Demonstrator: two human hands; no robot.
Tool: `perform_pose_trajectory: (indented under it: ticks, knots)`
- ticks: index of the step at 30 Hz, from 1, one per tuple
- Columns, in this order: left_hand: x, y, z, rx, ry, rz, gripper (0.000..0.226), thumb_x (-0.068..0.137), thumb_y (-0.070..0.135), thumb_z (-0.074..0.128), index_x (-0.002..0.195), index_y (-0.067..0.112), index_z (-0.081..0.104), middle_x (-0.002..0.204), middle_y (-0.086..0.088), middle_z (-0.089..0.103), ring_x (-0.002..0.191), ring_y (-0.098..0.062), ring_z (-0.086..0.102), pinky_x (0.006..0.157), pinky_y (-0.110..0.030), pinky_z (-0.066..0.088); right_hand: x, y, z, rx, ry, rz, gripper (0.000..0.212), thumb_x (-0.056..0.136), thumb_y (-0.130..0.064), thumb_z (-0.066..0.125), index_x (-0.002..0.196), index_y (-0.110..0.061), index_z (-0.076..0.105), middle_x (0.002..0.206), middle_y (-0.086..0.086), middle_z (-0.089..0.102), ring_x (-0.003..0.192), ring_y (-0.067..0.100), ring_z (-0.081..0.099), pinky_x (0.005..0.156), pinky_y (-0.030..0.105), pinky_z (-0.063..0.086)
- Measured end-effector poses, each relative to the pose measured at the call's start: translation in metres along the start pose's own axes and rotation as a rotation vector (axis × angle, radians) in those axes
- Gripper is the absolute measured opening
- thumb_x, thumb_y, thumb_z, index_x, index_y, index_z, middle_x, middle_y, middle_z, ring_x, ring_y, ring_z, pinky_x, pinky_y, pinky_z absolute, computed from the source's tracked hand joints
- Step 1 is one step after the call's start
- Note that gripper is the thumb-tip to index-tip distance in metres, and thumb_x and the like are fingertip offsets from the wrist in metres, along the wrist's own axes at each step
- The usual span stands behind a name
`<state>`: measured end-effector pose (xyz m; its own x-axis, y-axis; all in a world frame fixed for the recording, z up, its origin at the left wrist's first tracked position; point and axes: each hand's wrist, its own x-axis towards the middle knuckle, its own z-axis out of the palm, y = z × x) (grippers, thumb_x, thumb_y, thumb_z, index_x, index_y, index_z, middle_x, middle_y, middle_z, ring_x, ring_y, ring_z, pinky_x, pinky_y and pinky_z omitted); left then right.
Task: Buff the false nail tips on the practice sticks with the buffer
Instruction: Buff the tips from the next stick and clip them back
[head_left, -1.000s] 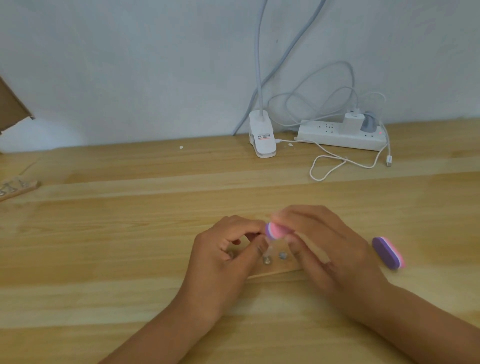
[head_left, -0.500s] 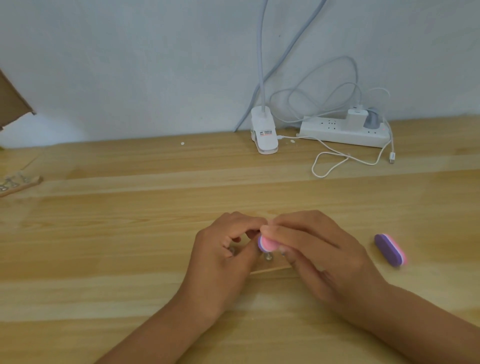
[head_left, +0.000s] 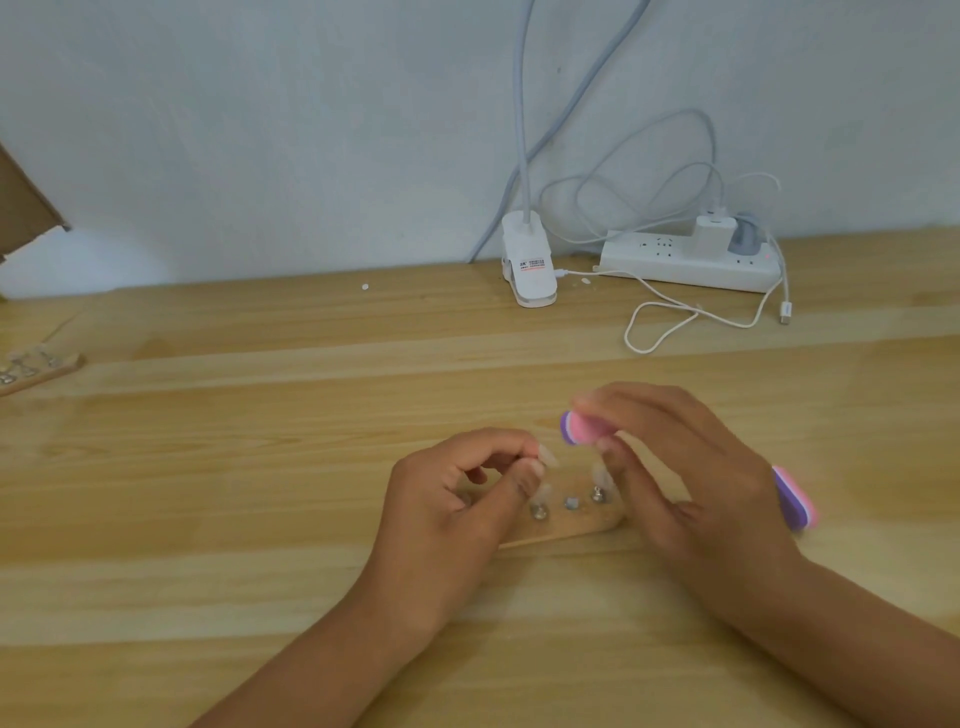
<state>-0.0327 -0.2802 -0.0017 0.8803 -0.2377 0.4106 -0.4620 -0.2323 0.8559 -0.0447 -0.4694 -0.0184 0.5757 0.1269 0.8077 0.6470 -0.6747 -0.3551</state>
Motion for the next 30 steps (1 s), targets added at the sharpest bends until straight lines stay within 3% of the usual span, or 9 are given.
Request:
perform_pose_trajectory:
  ticks: [3, 7, 11, 14, 18, 23, 30]
  knots:
    - [0.001, 0.002, 0.001, -0.024, -0.038, 0.004, 0.008, 0.085, 0.021, 0.068, 0.088, 0.022, 0.075, 0.070, 0.023, 0.065, 0.067, 0.004, 0.058, 0.069, -0.015, 0.042, -0.004, -0.004, 0.004, 0.047, -0.078, -0.102, 0.027, 0.093, 0.000, 0.058, 0.117, -0.001, 0.069, 0.118, 0.007, 0.066, 0.108, 0.019, 0.064, 0.097, 0.026, 0.048]
    - [0.000, 0.000, -0.001, -0.077, 0.000, -0.035, 0.010, 0.084, 0.017, 0.067, 0.085, 0.023, 0.075, 0.077, 0.009, 0.073, 0.072, -0.002, 0.063, 0.071, -0.019, 0.046, -0.001, 0.002, 0.000, 0.036, -0.029, -0.006, 0.024, 0.095, -0.003, 0.059, 0.115, -0.003, 0.070, 0.115, 0.007, 0.067, 0.105, 0.020, 0.065, 0.096, 0.025, 0.049]
    - [0.001, 0.001, 0.000, -0.079, -0.020, -0.037, 0.010, 0.087, 0.012, 0.070, 0.091, 0.018, 0.076, 0.079, 0.011, 0.073, 0.071, -0.001, 0.063, 0.070, -0.020, 0.046, -0.004, -0.004, 0.002, 0.084, -0.073, -0.089, 0.026, 0.094, -0.004, 0.058, 0.118, -0.004, 0.067, 0.119, 0.007, 0.066, 0.110, 0.017, 0.063, 0.097, 0.026, 0.048]
    - [0.000, 0.002, 0.000, -0.100, -0.008, -0.051, 0.010, 0.085, 0.017, 0.066, 0.089, 0.021, 0.075, 0.080, 0.005, 0.074, 0.076, -0.011, 0.068, 0.075, -0.028, 0.051, -0.001, -0.001, 0.001, 0.072, -0.048, -0.035, 0.025, 0.094, -0.004, 0.057, 0.115, -0.002, 0.070, 0.116, 0.007, 0.067, 0.107, 0.019, 0.064, 0.095, 0.029, 0.050]
    - [0.000, 0.003, 0.000, -0.096, -0.012, -0.039, 0.011, 0.086, 0.015, 0.067, 0.092, 0.018, 0.075, 0.084, 0.005, 0.075, 0.078, -0.009, 0.067, 0.075, -0.025, 0.050, -0.003, -0.005, 0.001, 0.124, -0.049, -0.095, 0.027, 0.093, -0.002, 0.058, 0.119, -0.005, 0.065, 0.117, 0.008, 0.067, 0.109, 0.018, 0.064, 0.095, 0.027, 0.050]
    - [-0.001, 0.004, 0.000, -0.160, -0.013, -0.050, 0.012, 0.086, 0.015, 0.064, 0.091, 0.016, 0.075, 0.081, -0.003, 0.074, 0.078, -0.027, 0.067, 0.075, -0.033, 0.053, -0.001, -0.004, 0.000, 0.105, -0.032, -0.052, 0.025, 0.093, -0.004, 0.058, 0.117, -0.004, 0.066, 0.115, 0.007, 0.067, 0.108, 0.018, 0.064, 0.095, 0.028, 0.050]
    - [-0.002, 0.005, -0.001, -0.212, -0.065, -0.052, 0.013, 0.089, 0.014, 0.063, 0.093, 0.011, 0.074, 0.085, 0.000, 0.076, 0.084, -0.014, 0.072, 0.077, -0.019, 0.052, -0.001, -0.006, 0.000, 0.108, -0.009, -0.071, 0.025, 0.093, -0.003, 0.059, 0.117, -0.005, 0.064, 0.113, 0.008, 0.067, 0.108, 0.018, 0.064, 0.096, 0.025, 0.049]
